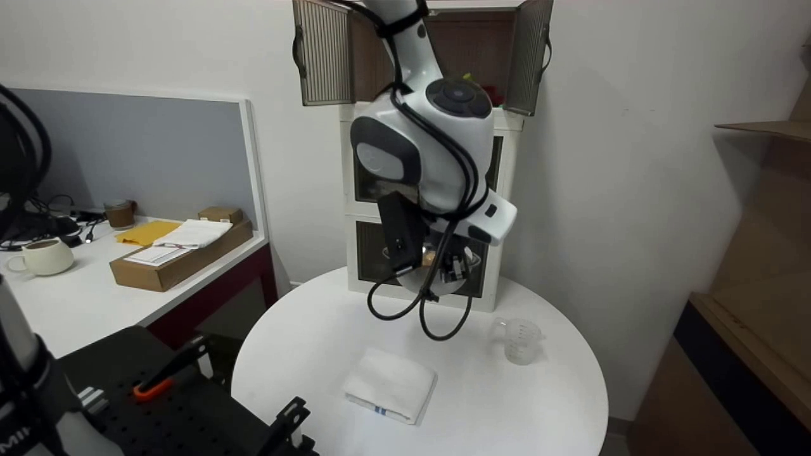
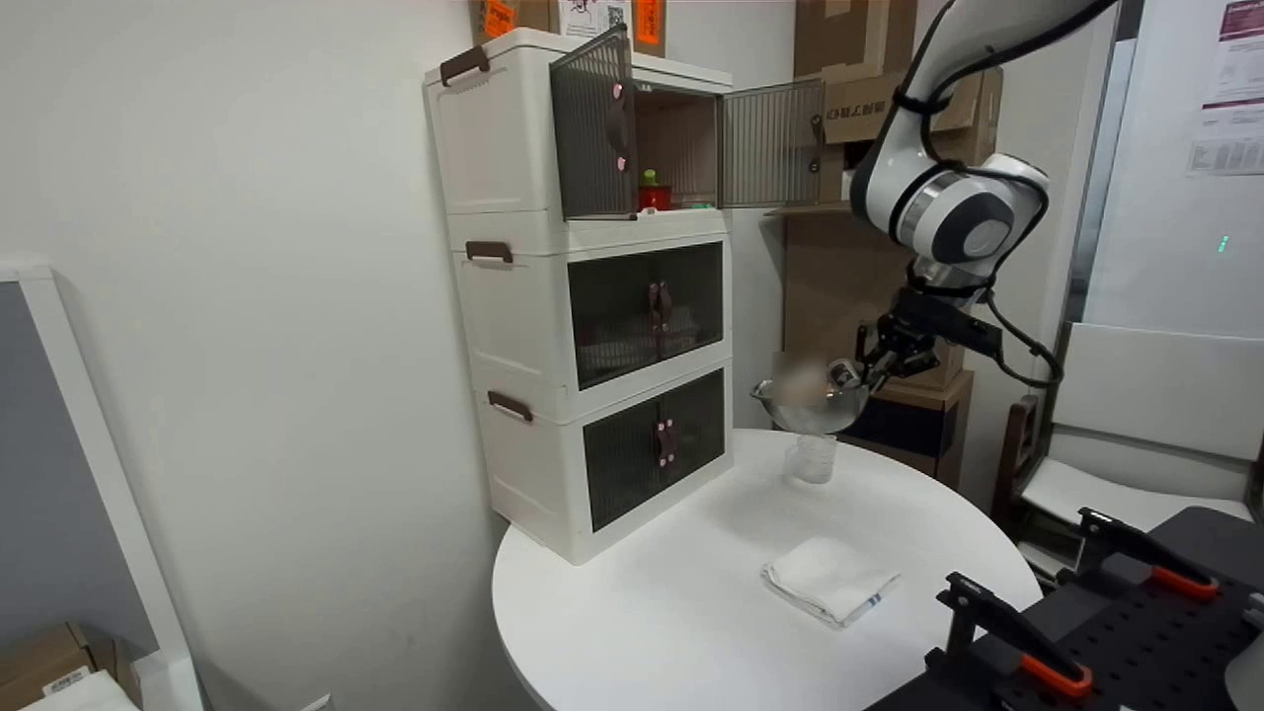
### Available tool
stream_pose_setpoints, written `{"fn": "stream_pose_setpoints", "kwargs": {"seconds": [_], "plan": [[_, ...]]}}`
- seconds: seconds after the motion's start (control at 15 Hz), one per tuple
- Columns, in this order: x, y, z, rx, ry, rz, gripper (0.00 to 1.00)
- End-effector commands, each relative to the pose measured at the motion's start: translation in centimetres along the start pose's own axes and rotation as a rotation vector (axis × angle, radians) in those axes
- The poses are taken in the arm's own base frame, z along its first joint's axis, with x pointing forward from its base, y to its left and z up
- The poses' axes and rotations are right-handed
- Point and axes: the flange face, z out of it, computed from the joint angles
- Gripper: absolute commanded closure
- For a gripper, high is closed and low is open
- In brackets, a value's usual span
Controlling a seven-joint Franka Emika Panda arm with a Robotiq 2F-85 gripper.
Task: Remove the silver dish from the top cabinet
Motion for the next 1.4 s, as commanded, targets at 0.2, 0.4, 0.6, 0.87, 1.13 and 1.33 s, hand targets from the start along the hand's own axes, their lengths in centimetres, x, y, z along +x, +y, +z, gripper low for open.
{"fn": "stream_pose_setpoints", "kwargs": {"seconds": [0.2,0.4,0.6,0.87,1.13,1.33], "plan": [[-0.3,8.0,5.9,-0.074,0.052,0.095,0.98],[-0.1,11.0,8.9,-0.085,0.087,0.096,0.98],[-0.2,14.0,12.7,-0.115,0.115,0.093,0.98],[-0.4,17.4,17.4,-0.159,0.139,0.1,0.98],[-0.1,18.4,20.0,-0.151,0.157,0.098,0.98],[0.0,18.1,20.3,-0.143,0.147,0.115,0.64]]}}
